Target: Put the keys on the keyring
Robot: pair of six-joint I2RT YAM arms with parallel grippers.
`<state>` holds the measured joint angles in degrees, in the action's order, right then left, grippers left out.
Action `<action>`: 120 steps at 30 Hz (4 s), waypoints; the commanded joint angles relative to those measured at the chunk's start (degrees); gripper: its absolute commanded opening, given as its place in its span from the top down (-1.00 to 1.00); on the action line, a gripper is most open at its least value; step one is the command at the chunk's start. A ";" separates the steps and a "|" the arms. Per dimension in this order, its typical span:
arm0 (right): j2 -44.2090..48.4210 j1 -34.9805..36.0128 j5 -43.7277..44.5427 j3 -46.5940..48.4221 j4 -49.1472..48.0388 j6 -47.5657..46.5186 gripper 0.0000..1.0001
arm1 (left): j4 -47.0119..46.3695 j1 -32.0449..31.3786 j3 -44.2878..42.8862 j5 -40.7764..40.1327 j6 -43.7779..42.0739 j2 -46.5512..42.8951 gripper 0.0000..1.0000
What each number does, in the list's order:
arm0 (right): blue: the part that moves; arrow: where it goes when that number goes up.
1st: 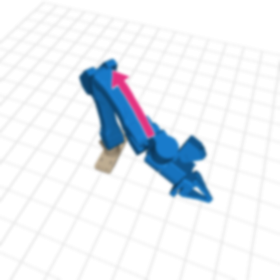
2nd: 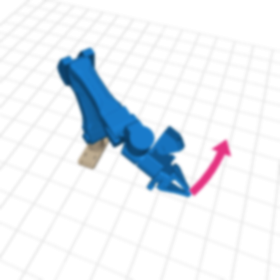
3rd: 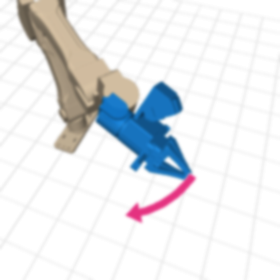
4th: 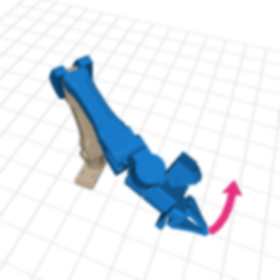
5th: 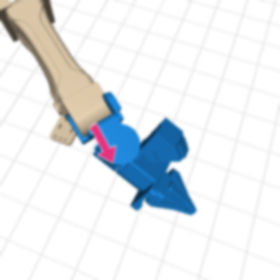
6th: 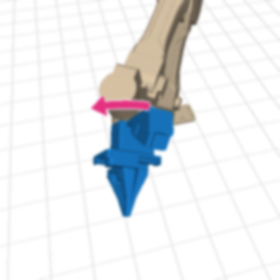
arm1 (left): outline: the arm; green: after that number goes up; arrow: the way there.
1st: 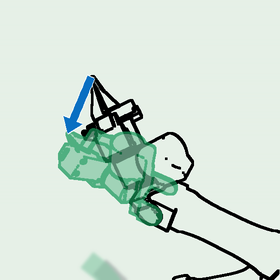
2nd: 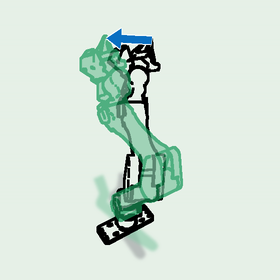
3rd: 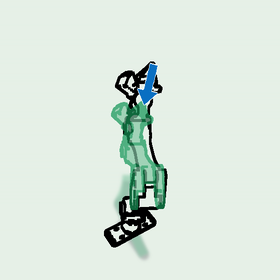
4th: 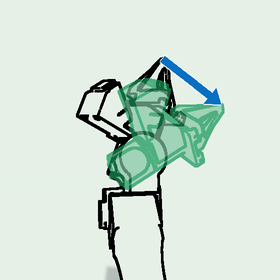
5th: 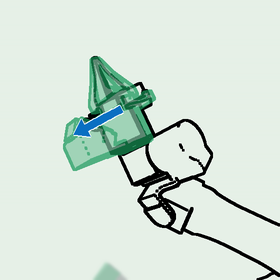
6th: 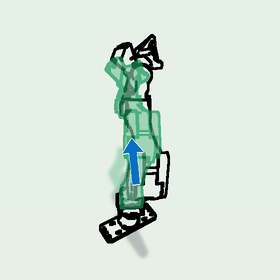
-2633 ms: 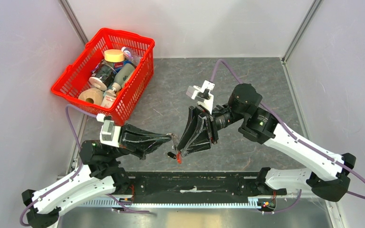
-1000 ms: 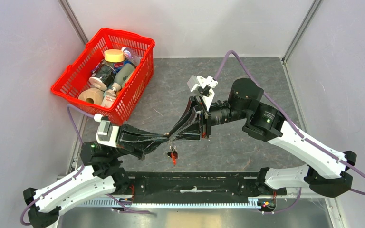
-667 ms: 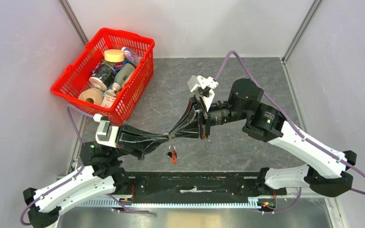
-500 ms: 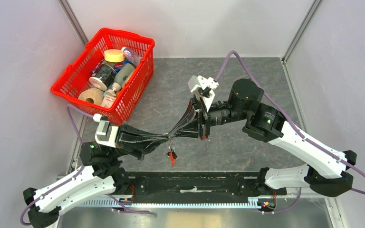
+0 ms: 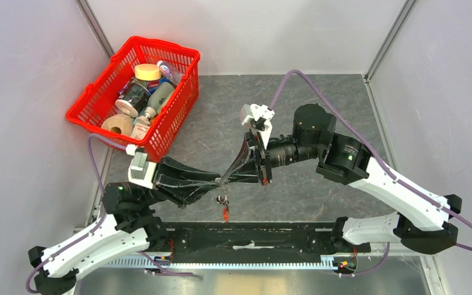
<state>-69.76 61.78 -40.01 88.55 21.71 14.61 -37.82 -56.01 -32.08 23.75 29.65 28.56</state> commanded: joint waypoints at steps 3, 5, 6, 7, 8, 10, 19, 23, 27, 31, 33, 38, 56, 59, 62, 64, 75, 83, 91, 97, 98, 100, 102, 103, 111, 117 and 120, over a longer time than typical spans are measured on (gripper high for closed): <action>2.58 0.54 2.04 1.34 4.56 -1.16 1.00 | 10.49 0.06 -3.56 -2.69 0.60 -4.42 0.30; 3.00 0.51 2.05 1.09 5.71 -1.09 1.00 | 13.76 0.08 -4.51 -3.16 -0.24 -5.60 0.28; 3.16 0.54 2.04 0.98 6.25 -1.11 1.00 | 15.44 0.02 -5.02 -3.33 -0.76 -5.98 0.27; 3.28 0.53 1.83 0.86 6.66 -1.09 1.00 | 16.84 0.02 -5.54 -3.44 -1.22 -6.23 0.27; 3.33 0.49 1.46 0.99 7.13 -1.04 1.00 | 18.32 0.06 -6.23 -3.57 -1.71 -6.32 0.26; 3.15 0.54 0.13 1.14 8.29 -1.04 1.00 | 20.02 0.03 -7.27 -3.54 -2.05 -5.97 0.25; -0.22 0.54 -3.58 5.65 20.85 -5.02 1.00 | 29.59 0.02 -13.63 1.60 -1.05 -0.35 0.23; -1.50 0.52 -3.93 6.96 24.11 -6.11 1.00 | 34.22 0.03 -16.39 6.78 -1.90 2.39 0.24; -2.05 0.54 -4.36 7.83 25.88 -6.85 1.00 | 40.54 0.03 -18.78 10.24 -3.26 4.74 0.25; -2.37 0.54 -4.23 8.25 27.08 -7.34 1.00 | 42.52 0.04 -19.11 11.24 -3.43 5.06 0.23; -2.48 0.54 -3.96 8.28 27.44 -7.38 1.00 | 43.70 0.03 -19.54 12.51 -3.41 5.45 0.23; -3.36 0.49 -3.32 9.42 28.55 -7.72 1.00 | 45.36 0.04 -19.78 13.99 -3.31 5.97 0.22; -5.23 0.52 -1.30 10.85 28.73 -7.22 1.00 | 44.50 0.04 -18.99 15.41 -2.97 7.66 0.34; -5.15 0.54 -1.54 10.64 28.82 -7.15 1.00 | 44.50 0.04 -18.99 15.43 -3.01 7.49 0.51; -5.26 0.52 -1.78 10.55 28.98 -7.27 1.00 | 44.60 0.04 -18.99 15.45 -2.99 7.31 0.61; -5.38 0.54 -1.90 10.43 29.17 -7.34 1.00 | 44.58 0.03 -18.99 15.45 -2.95 7.43 0.68; -5.33 0.54 -2.35 9.28 29.09 -7.65 1.00 | 41.12 0.08 -17.14 15.70 -2.67 7.95 0.96; -2.10 0.53 -0.60 6.72 24.31 -5.31 0.50 | 36.01 0.07 -13.51 13.02 -2.07 4.91 0.96; 1.44 0.54 1.20 3.35 19.26 -2.41 0.22 | 31.08 0.03 -10.55 12.07 -0.61 2.05 0.95; 1.86 0.53 1.07 0.74 16.02 -0.58 0.21 | 22.99 0.04 -6.38 9.99 2.58 -0.37 0.96; 1.79 0.54 1.07 0.53 15.16 -0.29 0.21 | 21.99 0.04 -5.90 9.52 3.01 -0.64 0.95; 1.63 0.54 0.99 0.23 14.11 0.22 0.21 | 19.76 0.04 -4.63 8.30 3.88 -1.23 0.96; 1.47 0.52 0.67 -0.36 12.69 1.03 0.20 | 17.07 0.04 -3.03 6.95 4.93 -1.85 0.96; 1.34 0.52 0.35 -0.84 11.96 1.43 0.20 | 15.74 0.08 -2.32 5.96 5.52 -2.19 0.96; 1.71 0.54 -0.68 -2.91 8.78 3.22 0.21 | 11.65 0.07 0.50 1.74 6.39 -3.94 0.96; 1.97 0.54 0.44 -3.41 8.24 3.03 0.23 | 8.99 0.03 1.31 1.17 7.43 -3.57 0.96; 2.39 0.54 1.46 -3.48 8.06 2.97 0.23 | 7.51 0.08 1.88 1.50 8.34 -3.43 0.96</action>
<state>-68.45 62.13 -39.57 85.17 32.73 17.21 -24.25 -55.99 -30.57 26.44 35.16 25.06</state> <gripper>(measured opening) 0.390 0.031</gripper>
